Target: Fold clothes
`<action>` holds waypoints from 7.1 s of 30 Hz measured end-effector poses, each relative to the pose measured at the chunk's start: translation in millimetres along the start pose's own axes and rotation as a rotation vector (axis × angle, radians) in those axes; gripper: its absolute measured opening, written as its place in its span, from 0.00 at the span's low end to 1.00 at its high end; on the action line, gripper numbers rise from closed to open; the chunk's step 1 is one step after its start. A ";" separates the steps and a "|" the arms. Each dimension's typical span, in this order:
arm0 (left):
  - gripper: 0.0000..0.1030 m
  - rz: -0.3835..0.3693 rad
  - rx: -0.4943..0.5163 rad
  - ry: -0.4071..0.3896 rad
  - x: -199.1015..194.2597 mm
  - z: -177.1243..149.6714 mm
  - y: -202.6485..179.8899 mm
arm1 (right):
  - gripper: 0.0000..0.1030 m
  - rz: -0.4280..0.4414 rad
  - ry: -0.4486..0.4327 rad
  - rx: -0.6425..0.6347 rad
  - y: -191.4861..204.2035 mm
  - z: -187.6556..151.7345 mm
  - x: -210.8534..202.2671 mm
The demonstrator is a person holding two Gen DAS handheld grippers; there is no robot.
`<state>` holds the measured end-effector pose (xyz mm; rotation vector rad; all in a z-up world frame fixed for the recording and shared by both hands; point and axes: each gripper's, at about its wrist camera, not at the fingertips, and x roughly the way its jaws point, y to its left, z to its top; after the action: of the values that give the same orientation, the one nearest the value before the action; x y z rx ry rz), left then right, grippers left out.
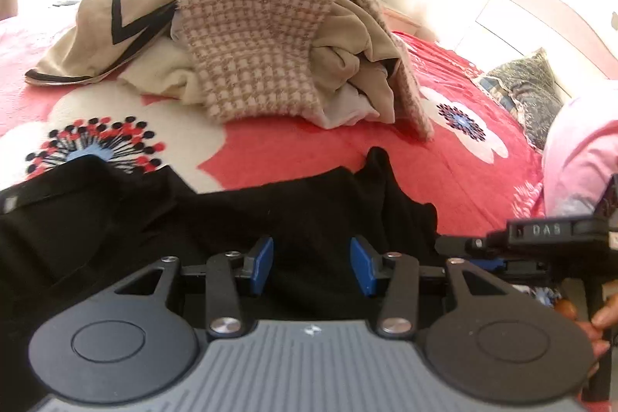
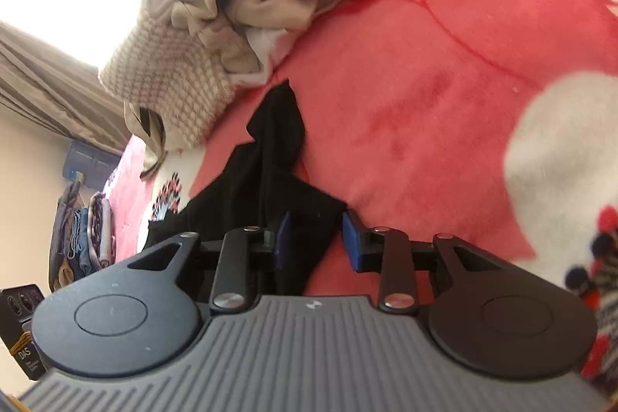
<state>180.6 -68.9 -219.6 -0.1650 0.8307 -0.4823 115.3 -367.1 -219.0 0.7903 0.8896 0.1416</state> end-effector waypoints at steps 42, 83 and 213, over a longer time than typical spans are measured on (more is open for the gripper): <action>0.46 0.092 0.004 -0.106 30.0 6.9 17.0 | 0.04 -0.045 0.049 -0.344 32.4 76.1 71.8; 0.53 0.146 0.013 -0.120 27.7 9.4 24.1 | 0.31 -0.187 0.075 -0.136 -2.5 20.7 -19.7; 0.58 0.539 -0.402 0.037 -288.3 -102.1 199.9 | 0.02 -0.237 -0.160 -0.353 21.3 67.1 31.1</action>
<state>8.5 247.8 -160.1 -0.2913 0.9602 0.1928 189.2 -376.3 -199.7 0.3586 0.7723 0.0246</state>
